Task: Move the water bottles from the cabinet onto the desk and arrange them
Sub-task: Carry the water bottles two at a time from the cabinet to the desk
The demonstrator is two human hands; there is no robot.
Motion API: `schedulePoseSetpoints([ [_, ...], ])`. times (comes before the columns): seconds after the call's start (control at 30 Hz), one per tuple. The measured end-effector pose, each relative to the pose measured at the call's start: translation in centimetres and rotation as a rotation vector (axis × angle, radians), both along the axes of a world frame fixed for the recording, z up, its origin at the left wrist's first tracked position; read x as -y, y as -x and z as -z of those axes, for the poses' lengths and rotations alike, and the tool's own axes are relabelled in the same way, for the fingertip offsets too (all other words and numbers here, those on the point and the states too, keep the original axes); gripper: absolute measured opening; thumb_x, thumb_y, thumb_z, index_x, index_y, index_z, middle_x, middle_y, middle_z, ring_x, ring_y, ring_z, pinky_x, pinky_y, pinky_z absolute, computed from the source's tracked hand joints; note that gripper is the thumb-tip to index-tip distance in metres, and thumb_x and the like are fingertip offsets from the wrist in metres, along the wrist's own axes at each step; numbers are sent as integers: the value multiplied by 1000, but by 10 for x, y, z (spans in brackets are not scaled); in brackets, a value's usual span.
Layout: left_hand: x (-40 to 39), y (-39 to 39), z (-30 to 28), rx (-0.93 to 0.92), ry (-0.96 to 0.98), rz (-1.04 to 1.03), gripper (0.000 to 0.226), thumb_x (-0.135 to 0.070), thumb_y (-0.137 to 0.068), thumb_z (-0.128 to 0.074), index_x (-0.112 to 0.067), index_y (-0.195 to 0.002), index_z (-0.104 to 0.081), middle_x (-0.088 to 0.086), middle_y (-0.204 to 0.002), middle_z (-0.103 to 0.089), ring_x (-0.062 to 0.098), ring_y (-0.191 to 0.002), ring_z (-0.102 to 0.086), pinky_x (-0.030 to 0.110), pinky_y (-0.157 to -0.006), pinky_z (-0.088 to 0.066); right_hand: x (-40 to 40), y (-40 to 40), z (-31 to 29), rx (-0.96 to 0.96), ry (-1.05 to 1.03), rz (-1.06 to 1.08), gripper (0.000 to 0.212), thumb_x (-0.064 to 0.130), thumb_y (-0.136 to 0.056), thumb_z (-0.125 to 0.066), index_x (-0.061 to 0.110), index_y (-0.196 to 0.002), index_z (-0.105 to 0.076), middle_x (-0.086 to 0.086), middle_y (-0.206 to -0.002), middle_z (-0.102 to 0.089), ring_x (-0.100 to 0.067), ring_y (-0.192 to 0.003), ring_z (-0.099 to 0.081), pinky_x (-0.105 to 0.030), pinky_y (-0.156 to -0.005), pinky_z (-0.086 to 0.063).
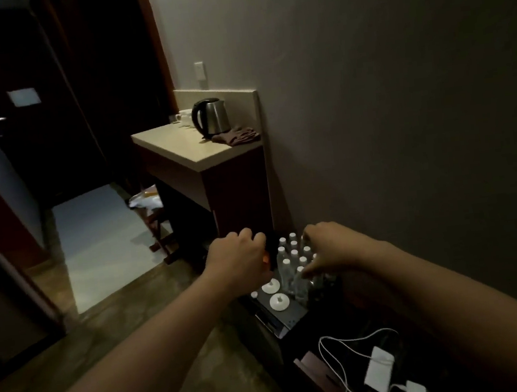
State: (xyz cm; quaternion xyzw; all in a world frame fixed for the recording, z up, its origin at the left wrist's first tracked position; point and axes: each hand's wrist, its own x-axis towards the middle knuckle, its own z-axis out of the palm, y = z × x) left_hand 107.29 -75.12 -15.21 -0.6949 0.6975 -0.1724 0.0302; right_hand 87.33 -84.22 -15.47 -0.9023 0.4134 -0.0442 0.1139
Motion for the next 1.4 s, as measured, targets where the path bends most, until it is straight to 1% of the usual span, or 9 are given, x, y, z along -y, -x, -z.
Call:
schedulePoseSetpoints([
  [0.17,96,-52,22,-37,-46,100,67,-82,-71,-50,-27,-109,-52,-5,-84,-38,13,-67,-43,27,-47,-27,69,-40,24,11,-78,171,61,60,-61,-76,24,-104,-52,7,-95,-54,-9,-83,-52,-27,-68,-49],
  [0.3,171,-79,59,-82,-112,138,60,-75,-71,-58,-27,-106,-54,-6,-82,-37,14,-65,-41,27,-46,-25,127,-62,60,11,-117,286,65,62,-61,-75,24,-109,-53,5,-101,-55,-11,-89,-54,-34,-78,-53],
  [0.43,243,-101,106,-118,-158,148,53,-68,-74,-56,-25,-104,-55,-4,-85,-46,15,-67,-41,29,-47,-30,187,-80,109,52,-177,374,69,58,-66,-75,22,-121,-53,1,-113,-56,-15,-100,-55,-35,-84,-53],
  [0.57,307,-120,153,-166,-234,169,54,-70,-74,-54,-24,-102,-54,-3,-92,-56,18,-76,-56,30,-51,-33,235,-97,161,78,-230,469,69,56,-67,-74,20,-122,-54,-1,-116,-56,-19,-102,-57,-36,-87,-51],
  [0.7,359,-133,203,-189,-309,236,51,-67,-74,-57,-23,-102,-55,-2,-94,-57,20,-81,-59,30,-52,-34,268,-109,213,98,-305,567,68,55,-68,-74,19,-121,-53,-4,-117,-55,-22,-105,-56,-33,-82,-47],
  [0.93,421,-148,320,-211,-440,311,53,-58,-79,-63,-19,-113,-52,3,-109,-58,24,-98,-59,35,-70,-47,284,-115,318,174,-424,813,79,58,-69,-75,19,-131,-48,-4,-121,-55,-19,-109,-55,-28,-88,-47],
  [1.13,447,-149,430,-335,-531,362,65,-63,-76,-65,-20,-121,-48,2,-112,-60,22,-99,-60,33,-67,-51,287,-123,410,165,-520,1005,84,59,-71,-74,18,-137,-43,-4,-129,-50,-21,-117,-50,-33,-94,-48],
  [1.27,457,-146,485,-474,-560,412,61,-54,-79,-65,-21,-125,-44,2,-115,-61,21,-100,-60,32,-68,-50,294,-133,462,208,-576,1081,88,52,-71,-79,16,-142,-39,-8,-137,-46,-25,-125,-47,-35,-100,-44],
  [1.4,460,-139,519,-593,-575,405,61,-54,-81,-65,-20,-127,-44,4,-115,-62,23,-98,-62,31,-66,-46,300,-142,499,267,-586,1120,76,41,-70,-84,15,-132,-48,-8,-129,-52,-25,-118,-52,-28,-91,-43],
])
